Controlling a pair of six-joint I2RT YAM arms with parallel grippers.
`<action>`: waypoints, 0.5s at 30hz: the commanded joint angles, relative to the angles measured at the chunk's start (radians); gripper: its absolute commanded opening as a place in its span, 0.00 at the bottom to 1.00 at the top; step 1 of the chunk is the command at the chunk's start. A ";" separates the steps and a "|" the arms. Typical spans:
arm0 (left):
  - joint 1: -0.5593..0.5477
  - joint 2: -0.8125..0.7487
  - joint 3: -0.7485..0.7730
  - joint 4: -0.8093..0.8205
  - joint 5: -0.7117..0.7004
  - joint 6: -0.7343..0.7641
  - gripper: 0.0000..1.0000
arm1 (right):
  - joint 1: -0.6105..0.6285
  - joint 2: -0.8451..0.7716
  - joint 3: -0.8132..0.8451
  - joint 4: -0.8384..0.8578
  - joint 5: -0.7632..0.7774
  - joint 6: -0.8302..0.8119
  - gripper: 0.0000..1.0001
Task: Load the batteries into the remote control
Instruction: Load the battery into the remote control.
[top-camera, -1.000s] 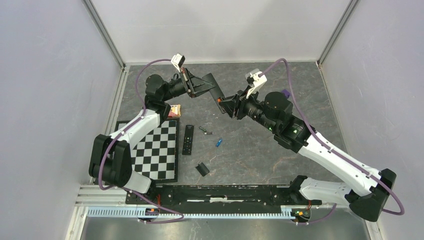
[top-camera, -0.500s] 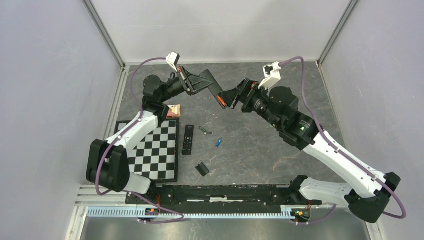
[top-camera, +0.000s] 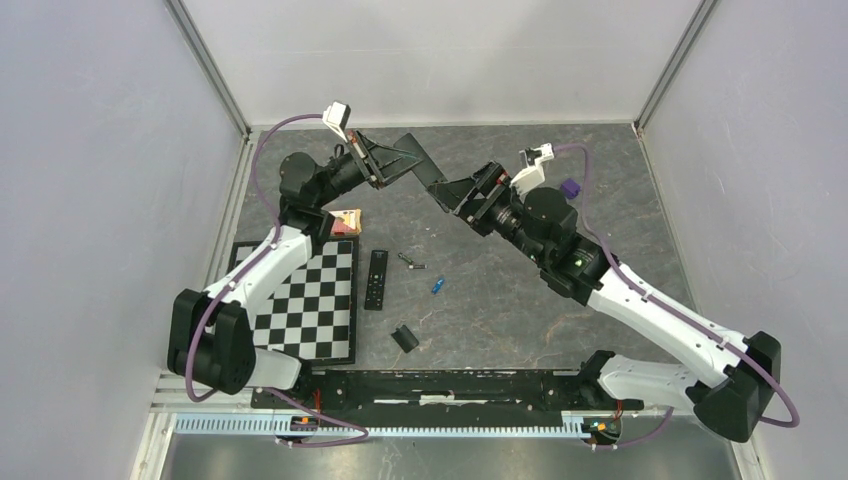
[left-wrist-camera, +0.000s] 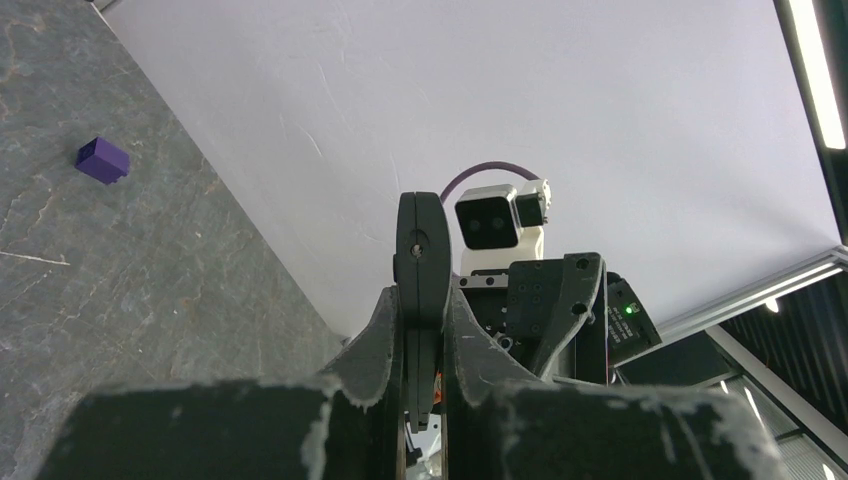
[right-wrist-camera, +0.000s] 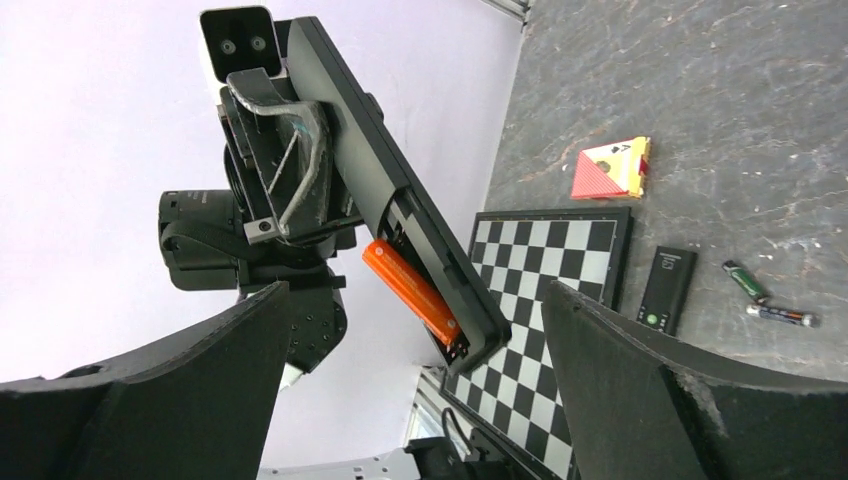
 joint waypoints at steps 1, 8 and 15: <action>0.001 -0.040 -0.007 0.033 0.005 0.032 0.02 | -0.012 0.034 0.010 0.097 -0.037 0.057 0.98; 0.002 -0.048 -0.013 0.060 0.024 0.029 0.02 | -0.022 0.056 0.005 0.146 -0.045 0.083 0.98; 0.001 -0.059 -0.024 0.062 0.030 0.032 0.02 | -0.042 0.087 0.011 0.157 -0.097 0.112 0.85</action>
